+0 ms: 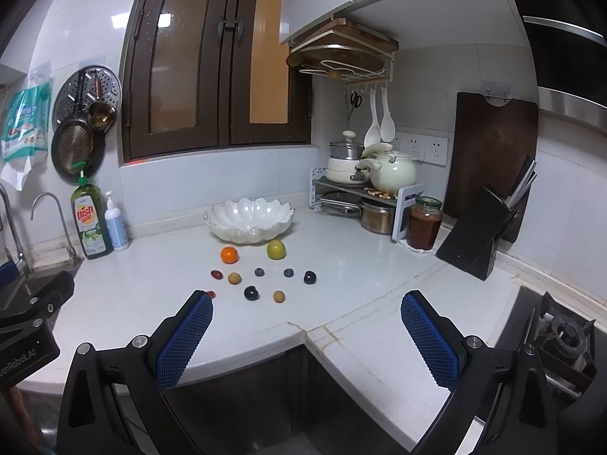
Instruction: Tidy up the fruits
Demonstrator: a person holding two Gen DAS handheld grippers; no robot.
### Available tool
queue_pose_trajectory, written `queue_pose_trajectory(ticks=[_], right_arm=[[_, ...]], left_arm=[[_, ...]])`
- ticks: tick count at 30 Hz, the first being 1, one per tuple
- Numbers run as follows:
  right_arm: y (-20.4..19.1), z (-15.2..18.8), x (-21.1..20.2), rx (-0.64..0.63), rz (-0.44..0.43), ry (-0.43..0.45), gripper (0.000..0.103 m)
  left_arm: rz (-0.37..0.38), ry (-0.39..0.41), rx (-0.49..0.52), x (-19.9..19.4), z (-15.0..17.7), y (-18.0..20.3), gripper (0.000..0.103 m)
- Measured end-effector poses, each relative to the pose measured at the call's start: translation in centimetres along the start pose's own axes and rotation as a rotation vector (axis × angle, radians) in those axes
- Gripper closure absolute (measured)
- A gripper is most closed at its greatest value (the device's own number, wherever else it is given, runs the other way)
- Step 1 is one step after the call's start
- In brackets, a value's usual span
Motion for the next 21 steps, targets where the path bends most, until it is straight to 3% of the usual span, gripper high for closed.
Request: queue_pose_trajectory(ticks=[21], right_arm=[[0.12,-0.73,-0.25,-0.009,0.009,0.028,0.002]], left_arm=[[-0.003,0.008,0.008,0.21,-0.36,0.41,0.000]])
Point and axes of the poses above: each gripper's, at about its wrist camera, not at the fingertips, and x roughly the way its jaws point, y to its right, z to its underside, the point moved 9 cm from there along x, roughly the way its jaws point, and after that the axes turned 12 degrees about -y, right-handed, at the moved point
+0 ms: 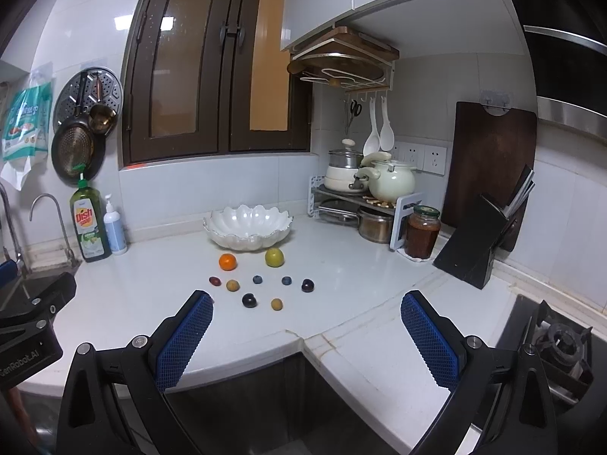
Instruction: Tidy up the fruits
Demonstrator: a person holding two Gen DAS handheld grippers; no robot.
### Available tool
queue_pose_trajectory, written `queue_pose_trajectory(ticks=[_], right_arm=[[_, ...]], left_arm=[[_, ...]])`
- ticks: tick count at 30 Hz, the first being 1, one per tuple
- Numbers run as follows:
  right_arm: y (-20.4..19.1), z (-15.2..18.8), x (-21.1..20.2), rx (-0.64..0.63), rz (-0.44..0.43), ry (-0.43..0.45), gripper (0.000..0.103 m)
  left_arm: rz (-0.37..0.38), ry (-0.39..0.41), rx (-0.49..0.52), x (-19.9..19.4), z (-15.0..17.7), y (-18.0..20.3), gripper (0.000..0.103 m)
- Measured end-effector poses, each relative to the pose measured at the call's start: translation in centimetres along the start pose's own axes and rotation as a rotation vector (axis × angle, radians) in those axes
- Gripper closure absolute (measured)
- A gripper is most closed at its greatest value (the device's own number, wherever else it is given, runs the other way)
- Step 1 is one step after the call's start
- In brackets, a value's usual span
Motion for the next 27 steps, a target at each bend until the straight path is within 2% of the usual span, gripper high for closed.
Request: queue_pose_trajectory(ticks=[27], right_arm=[[0.19,0.09,-0.09,-0.006,0.002,0.002,0.002]], left_arm=[[0.010,0.009,0.011,-0.31,-0.06,0.25,0.000]])
Point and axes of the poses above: each gripper's, at about its wrist camera, not at the fingertips, and x roughly the way its jaws point, y to its right, z to its underside, the point moved 9 cm from there along x, roughly the way its jaws point, and after that the axes turned 12 degrees about -y, right-handed, at the moved point
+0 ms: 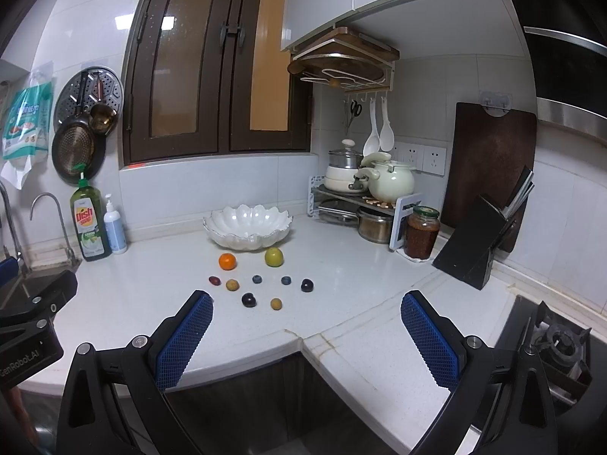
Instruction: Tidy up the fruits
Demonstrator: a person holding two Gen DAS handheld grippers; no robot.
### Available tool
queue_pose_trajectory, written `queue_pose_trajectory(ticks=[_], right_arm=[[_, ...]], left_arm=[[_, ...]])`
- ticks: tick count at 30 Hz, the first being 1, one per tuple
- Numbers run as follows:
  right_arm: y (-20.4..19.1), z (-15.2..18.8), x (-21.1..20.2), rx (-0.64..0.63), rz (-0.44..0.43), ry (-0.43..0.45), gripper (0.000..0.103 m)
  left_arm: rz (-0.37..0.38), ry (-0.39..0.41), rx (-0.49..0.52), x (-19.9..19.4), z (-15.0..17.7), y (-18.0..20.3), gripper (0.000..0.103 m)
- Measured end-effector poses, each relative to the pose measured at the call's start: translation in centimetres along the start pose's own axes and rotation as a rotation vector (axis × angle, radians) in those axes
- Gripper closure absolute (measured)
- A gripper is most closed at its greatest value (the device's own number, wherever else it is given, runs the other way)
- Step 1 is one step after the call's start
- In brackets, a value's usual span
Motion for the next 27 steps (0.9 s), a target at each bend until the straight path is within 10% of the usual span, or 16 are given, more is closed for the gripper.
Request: queue_pose_trajectory(ticks=[27], right_arm=[[1.2,1.3,6.3,-0.019,-0.095,-0.109,0.003]], left_arm=[[-0.034,-0.083,0.018,4.2,1.1,3.7,0.004]])
Point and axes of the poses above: each gripper's, at about its wrist camera, not at the fingertips, and x roughly the way its jaws point, y to its right, z to its underside, the point moved 9 cm from there along x, roughly the way its jaws point, and after that the axes turned 12 degrees about -y, right-handed, at the moved point
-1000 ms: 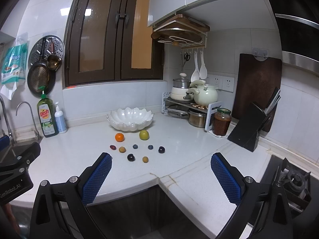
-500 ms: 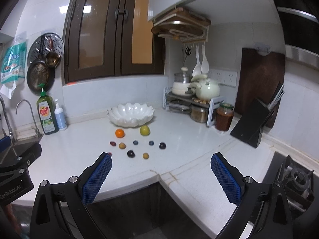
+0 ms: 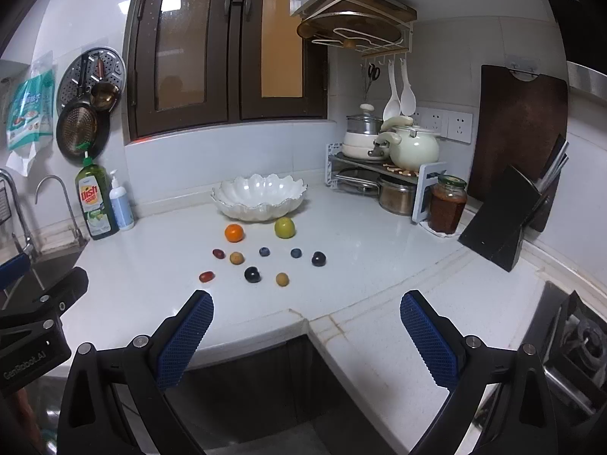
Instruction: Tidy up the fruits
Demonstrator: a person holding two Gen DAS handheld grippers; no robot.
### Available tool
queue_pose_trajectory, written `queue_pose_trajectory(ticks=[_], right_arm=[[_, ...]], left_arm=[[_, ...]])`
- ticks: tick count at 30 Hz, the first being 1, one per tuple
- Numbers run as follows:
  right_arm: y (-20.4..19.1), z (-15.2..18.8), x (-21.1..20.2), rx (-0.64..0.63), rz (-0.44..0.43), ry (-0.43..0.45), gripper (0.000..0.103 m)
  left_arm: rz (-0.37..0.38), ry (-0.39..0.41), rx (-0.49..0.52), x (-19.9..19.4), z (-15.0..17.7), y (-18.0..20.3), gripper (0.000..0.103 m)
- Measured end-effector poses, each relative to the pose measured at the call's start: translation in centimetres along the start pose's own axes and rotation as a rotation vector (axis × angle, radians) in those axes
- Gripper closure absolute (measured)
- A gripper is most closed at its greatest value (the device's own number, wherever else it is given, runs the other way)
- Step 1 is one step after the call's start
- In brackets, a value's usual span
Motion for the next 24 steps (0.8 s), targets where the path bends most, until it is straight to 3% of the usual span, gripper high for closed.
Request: queue_pose_trajectory(ticks=[12,24], right_arm=[[1.1,-0.5,2.8,0.002,-0.029,-0.020,0.012],[0.1,-3.4,9.4,0.015,0.016,-0.055,0.019]], left_arm=[[-0.015,-0.035,-0.006,2.3,-0.3,1.4,0.008],[0.019,-0.080,0.071,9.9,-3.7,1.8,0.017]])
Point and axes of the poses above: each gripper's, at about its wrist camera, not at the fingertips, and x roughly the way its jaws point, y to its right, z to its underside, the point moved 9 cm from there along x, roughly the way its jaws point, and after that the axes turned 12 degrees about -y, right-handed, at the moved point
